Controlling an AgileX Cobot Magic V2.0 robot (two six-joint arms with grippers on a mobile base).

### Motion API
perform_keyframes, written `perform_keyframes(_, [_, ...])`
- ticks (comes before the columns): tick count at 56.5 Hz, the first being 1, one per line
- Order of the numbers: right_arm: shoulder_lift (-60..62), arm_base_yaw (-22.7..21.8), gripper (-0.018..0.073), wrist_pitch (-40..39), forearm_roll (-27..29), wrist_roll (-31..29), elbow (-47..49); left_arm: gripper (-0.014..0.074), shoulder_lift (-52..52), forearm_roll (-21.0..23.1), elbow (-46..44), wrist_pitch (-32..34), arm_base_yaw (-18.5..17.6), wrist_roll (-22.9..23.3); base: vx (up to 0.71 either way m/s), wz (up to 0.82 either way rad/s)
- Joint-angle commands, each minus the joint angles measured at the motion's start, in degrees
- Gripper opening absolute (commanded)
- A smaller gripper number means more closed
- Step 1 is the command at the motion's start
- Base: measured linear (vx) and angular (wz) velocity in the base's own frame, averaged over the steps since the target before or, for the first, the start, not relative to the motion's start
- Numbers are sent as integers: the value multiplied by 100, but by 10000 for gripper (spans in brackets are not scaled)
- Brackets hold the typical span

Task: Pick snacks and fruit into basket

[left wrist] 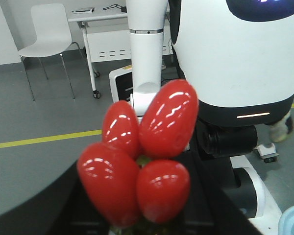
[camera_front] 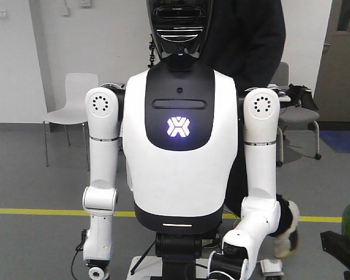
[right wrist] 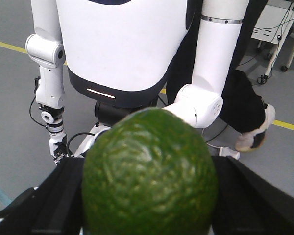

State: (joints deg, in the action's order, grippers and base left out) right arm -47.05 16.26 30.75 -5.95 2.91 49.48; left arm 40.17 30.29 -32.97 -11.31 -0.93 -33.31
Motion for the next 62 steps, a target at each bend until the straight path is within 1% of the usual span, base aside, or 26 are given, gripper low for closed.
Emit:
perform_keyframes(1, [2,91,-8,-761,206,-142,176,-3,-40,83,-179,444,-20,8,0,0])
perform_keyframes(5, [-120,461,-8,-894,357,-423,176,-3,-40,83,-179,444,-20,8,0,0])
perform_keyframes(9, [-388,1043,-8,-1023,449,-877,176,-3,-40,83,-179,438,-20,8,0,0])
perform_keyframes(12, [-630,1509,-8,-1158,454,-1106,176,-3,-40,83,-179,432,-20,8,0,0])
perform_keyframes(18, [-1149,2289,-8,-1478,501,-1108,204,-2,-40,83,-179,414,-20,8,0,0])
perform_keyframes(25, [-1721,3089,-8,-1880,506,-1108,212,-1,-40,83,-179,414,-20,8,0,0])
perform_keyframes(31, [-2187,3584,-8,-2031,467,-1108,212,-1,-40,88,-179,414,-20,8,0,0])
perform_keyframes(37, [-2584,3769,-1,-2104,483,-1107,212,-1,-40,88,-179,414,-20,15,0,0])
perform_keyframes(44, [-2929,3869,48,-2138,513,-1084,212,-1,-40,88,-179,358,-20,14,0,0])
perform_keyframes(52, [-3212,3869,155,-2269,518,-1084,212,-1,-40,88,-179,282,-20,14,0,0])
perform_keyframes(62, [-3542,3869,329,-2419,674,-1084,212,-1,-40,88,-179,282,-20,14,0,0])
